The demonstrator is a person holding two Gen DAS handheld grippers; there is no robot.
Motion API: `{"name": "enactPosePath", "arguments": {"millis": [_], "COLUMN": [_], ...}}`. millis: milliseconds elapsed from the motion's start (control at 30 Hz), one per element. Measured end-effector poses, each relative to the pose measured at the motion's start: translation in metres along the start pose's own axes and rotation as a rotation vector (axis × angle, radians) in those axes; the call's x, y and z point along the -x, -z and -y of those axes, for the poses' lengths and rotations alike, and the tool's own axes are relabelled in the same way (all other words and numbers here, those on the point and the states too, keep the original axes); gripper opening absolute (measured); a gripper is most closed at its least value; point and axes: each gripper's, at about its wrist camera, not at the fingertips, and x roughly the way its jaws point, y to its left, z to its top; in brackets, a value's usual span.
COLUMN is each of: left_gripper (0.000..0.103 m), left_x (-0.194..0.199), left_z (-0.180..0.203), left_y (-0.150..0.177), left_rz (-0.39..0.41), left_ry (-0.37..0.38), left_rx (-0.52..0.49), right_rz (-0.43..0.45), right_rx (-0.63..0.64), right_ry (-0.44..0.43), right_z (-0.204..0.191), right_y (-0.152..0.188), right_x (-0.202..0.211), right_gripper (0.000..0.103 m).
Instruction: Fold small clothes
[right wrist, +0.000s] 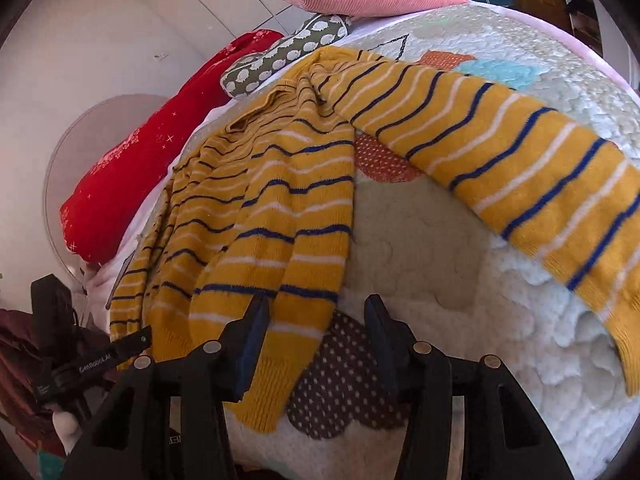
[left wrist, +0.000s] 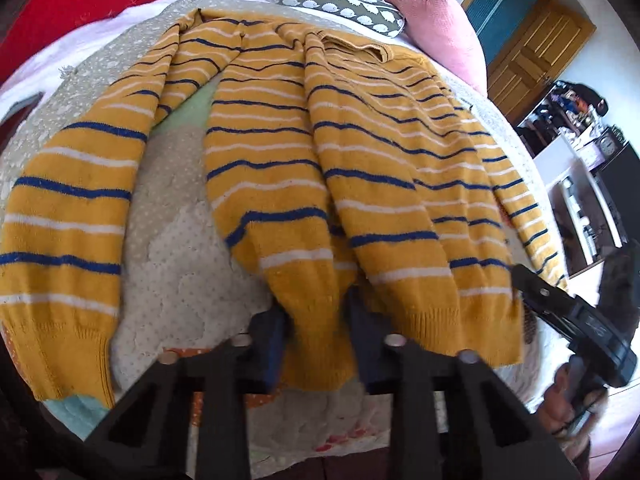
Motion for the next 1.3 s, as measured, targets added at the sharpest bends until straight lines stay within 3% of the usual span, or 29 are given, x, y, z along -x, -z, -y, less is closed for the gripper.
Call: {"name": "enactPosePath", "arguments": {"millis": [33, 67, 100, 200, 300, 533, 700, 800, 833, 900, 933, 967, 1000, 1033, 1200, 1300], "left_gripper": [0.015, 0.012, 0.011, 0.010, 0.009, 0.009, 0.009, 0.010, 0.015, 0.033, 0.048, 0.051, 0.051, 0.051, 0.051, 0.051], "left_x": [0.002, 0.003, 0.005, 0.011, 0.017, 0.037, 0.048, 0.061, 0.066, 0.073, 0.074, 0.073, 0.071, 0.067, 0.050, 0.049], "left_z": [-0.001, -0.002, 0.000, 0.011, 0.020, 0.016, 0.008, 0.012, 0.015, 0.021, 0.024, 0.027, 0.031, 0.034, 0.043, 0.045], "left_y": [-0.002, -0.003, -0.004, -0.001, 0.006, 0.043, 0.058, 0.059, 0.057, 0.051, 0.049, 0.046, 0.044, 0.043, 0.045, 0.044], "left_rz": [-0.002, -0.001, 0.001, 0.019, 0.030, 0.012, 0.005, 0.043, 0.056, 0.088, 0.101, 0.112, 0.118, 0.117, 0.077, 0.077], "left_ry": [0.005, 0.005, -0.004, -0.051, -0.081, -0.071, -0.037, -0.045, -0.041, -0.029, -0.024, -0.020, -0.017, -0.018, 0.040, 0.055], "left_rx": [0.013, 0.018, 0.014, -0.027, -0.061, -0.068, -0.073, -0.090, -0.099, -0.113, -0.118, -0.123, -0.134, -0.148, -0.174, -0.184], "right_rz": [-0.004, -0.011, -0.035, -0.038, 0.004, 0.025, 0.005, 0.051, 0.067, 0.088, 0.099, 0.111, 0.126, 0.145, 0.203, 0.158], "right_rx": [0.001, -0.003, -0.017, -0.086, -0.103, -0.137, -0.055, -0.016, 0.000, 0.038, 0.059, 0.076, 0.087, 0.095, 0.180, 0.147], "right_ry": [-0.010, -0.027, -0.050, -0.080, -0.048, -0.048, 0.053, 0.109, 0.124, 0.162, 0.188, 0.218, 0.254, 0.293, 0.555, 0.535], "right_z": [-0.002, -0.003, -0.002, 0.009, 0.019, 0.039, 0.041, 0.043, 0.042, 0.039, 0.038, 0.037, 0.038, 0.041, 0.059, 0.072], "right_y": [-0.005, -0.009, -0.010, -0.012, -0.004, 0.038, 0.064, 0.053, 0.045, 0.023, 0.013, 0.002, -0.009, -0.019, -0.073, -0.116], "right_x": [-0.007, -0.013, -0.017, -0.014, 0.011, 0.067, 0.084, 0.097, 0.098, 0.098, 0.095, 0.091, 0.086, 0.080, 0.046, 0.025], "right_gripper": [0.050, 0.039, 0.004, 0.004, 0.003, 0.001, 0.001, 0.002, 0.002, 0.011, 0.030, 0.044, 0.070, 0.079, 0.079, 0.079]}}
